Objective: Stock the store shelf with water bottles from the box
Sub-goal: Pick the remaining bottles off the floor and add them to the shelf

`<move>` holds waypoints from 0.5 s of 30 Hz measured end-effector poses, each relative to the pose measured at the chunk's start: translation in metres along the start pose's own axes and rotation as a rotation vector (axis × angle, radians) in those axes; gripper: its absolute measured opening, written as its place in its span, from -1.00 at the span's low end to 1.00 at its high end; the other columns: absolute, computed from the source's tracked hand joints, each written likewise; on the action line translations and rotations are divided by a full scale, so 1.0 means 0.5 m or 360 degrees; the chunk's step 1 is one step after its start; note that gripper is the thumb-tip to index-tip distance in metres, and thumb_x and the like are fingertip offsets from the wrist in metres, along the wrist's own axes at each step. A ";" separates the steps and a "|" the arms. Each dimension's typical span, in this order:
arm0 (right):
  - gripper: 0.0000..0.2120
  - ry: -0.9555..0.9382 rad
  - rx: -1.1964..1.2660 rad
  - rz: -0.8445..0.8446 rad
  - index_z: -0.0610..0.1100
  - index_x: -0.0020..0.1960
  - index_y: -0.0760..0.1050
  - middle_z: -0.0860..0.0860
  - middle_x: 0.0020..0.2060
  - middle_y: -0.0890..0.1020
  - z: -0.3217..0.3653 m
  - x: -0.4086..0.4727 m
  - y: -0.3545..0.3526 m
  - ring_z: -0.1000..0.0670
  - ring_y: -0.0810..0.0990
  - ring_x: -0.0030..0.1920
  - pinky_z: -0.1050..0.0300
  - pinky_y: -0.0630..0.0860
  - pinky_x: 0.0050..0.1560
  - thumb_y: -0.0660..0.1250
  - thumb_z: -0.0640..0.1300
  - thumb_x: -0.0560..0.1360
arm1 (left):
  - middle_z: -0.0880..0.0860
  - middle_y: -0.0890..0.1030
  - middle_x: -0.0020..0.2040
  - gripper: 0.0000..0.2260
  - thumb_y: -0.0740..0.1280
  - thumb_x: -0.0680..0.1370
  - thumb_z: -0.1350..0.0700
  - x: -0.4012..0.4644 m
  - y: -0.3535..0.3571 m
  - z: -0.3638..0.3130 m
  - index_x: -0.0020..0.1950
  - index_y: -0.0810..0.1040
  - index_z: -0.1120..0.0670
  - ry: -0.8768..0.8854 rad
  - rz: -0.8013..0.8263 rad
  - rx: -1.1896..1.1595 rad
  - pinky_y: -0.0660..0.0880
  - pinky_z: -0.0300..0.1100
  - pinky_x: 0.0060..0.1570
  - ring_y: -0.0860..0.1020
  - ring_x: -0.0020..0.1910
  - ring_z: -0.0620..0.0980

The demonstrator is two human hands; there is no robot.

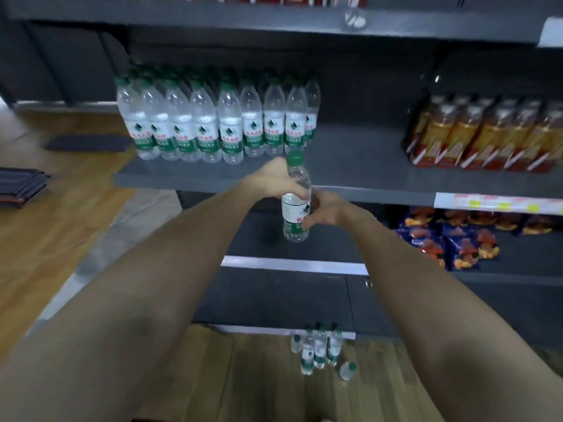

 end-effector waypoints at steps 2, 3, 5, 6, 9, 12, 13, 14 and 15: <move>-0.47 -0.0096 0.0049 0.0004 -0.12 0.22 0.47 0.06 -0.03 0.63 0.057 -0.004 -0.018 0.06 0.61 -0.03 0.17 0.49 0.08 0.57 -0.33 0.32 | -0.15 0.58 -0.40 -0.82 0.53 0.37 0.20 -0.015 -0.056 -0.023 -0.28 0.54 0.04 0.0049 -0.0047 0.0010 0.35 -0.45 -0.53 0.54 -0.38 -0.20; -0.44 -0.0151 0.0069 -0.0001 -0.13 0.25 0.46 0.04 0.01 0.64 0.082 -0.003 -0.022 0.04 0.61 0.02 0.15 0.50 0.14 0.57 -0.34 0.32 | -0.13 0.59 -0.35 -0.83 0.52 0.37 0.22 -0.019 -0.080 -0.028 -0.24 0.55 0.05 0.0048 -0.0060 0.0001 0.36 -0.46 -0.50 0.55 -0.34 -0.19; -0.38 -0.0238 0.0103 -0.0009 -0.10 0.29 0.45 0.02 0.09 0.63 0.130 0.001 -0.026 -0.01 0.60 0.13 0.11 0.48 0.22 0.58 -0.32 0.31 | -0.06 0.67 -0.19 -0.79 0.54 0.33 0.22 -0.026 -0.122 -0.035 -0.09 0.62 0.10 0.0074 -0.0054 -0.0043 0.48 -0.40 -0.30 0.63 -0.18 -0.10; -0.38 -0.0263 0.0120 -0.0010 -0.07 0.29 0.45 0.03 0.11 0.62 0.151 0.004 -0.025 0.00 0.59 0.14 0.12 0.47 0.22 0.58 -0.31 0.31 | -0.04 0.70 -0.13 -0.70 0.55 0.29 0.19 -0.028 -0.139 -0.037 0.00 0.63 0.11 0.0105 -0.0044 -0.0075 0.54 -0.31 -0.19 0.65 -0.11 -0.05; -0.35 -0.0351 0.0209 -0.0043 0.00 0.30 0.44 0.09 0.11 0.61 0.199 0.015 -0.016 0.05 0.57 0.13 0.12 0.45 0.24 0.60 -0.28 0.30 | -0.04 0.68 -0.08 -0.50 0.57 0.21 0.13 -0.028 -0.188 -0.028 0.13 0.59 0.12 0.0087 -0.0090 -0.0159 0.53 -0.18 -0.20 0.63 -0.15 -0.06; -0.40 -0.0354 0.0344 -0.0190 0.04 0.19 0.52 0.12 0.06 0.66 0.218 0.033 -0.016 0.06 0.61 0.11 0.05 0.51 0.24 0.65 -0.20 0.22 | -0.02 0.62 0.05 -0.47 0.57 0.28 0.23 -0.024 -0.221 -0.024 0.20 0.49 0.14 0.0075 -0.0144 -0.0264 0.56 -0.12 0.03 0.60 0.01 -0.06; -0.43 -0.0336 0.0376 -0.0242 0.03 0.15 0.56 0.12 0.03 0.68 0.218 0.040 -0.017 0.06 0.63 0.09 0.07 0.53 0.20 0.65 -0.17 0.20 | -0.02 0.57 0.15 -0.37 0.58 0.29 0.23 -0.022 -0.226 -0.023 0.31 0.43 0.13 0.0071 -0.0132 -0.0283 0.54 -0.03 0.16 0.57 0.09 -0.04; -0.45 -0.0310 0.0395 -0.0288 0.03 0.12 0.58 0.12 0.01 0.69 0.217 0.047 -0.017 0.07 0.63 0.07 0.09 0.54 0.17 0.66 -0.15 0.18 | -0.02 0.51 0.24 -0.27 0.58 0.31 0.24 -0.017 -0.229 -0.022 0.41 0.36 0.13 0.0065 -0.0112 -0.0277 0.50 0.03 0.24 0.53 0.16 -0.03; -0.45 -0.0297 0.0405 -0.0325 0.03 0.11 0.59 0.13 -0.01 0.69 0.218 0.053 -0.017 0.07 0.64 0.05 0.10 0.55 0.14 0.66 -0.12 0.17 | 0.01 0.47 0.30 -0.23 0.57 0.33 0.24 -0.013 -0.232 -0.021 0.47 0.30 0.14 0.0057 -0.0079 -0.0258 0.49 0.05 0.26 0.50 0.20 -0.02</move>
Point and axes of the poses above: each hand's wrist, its own x-axis towards the middle knuckle, its own y-axis out of the palm, z = x × y, the point moved 8 cm from there along x, towards the middle knuckle
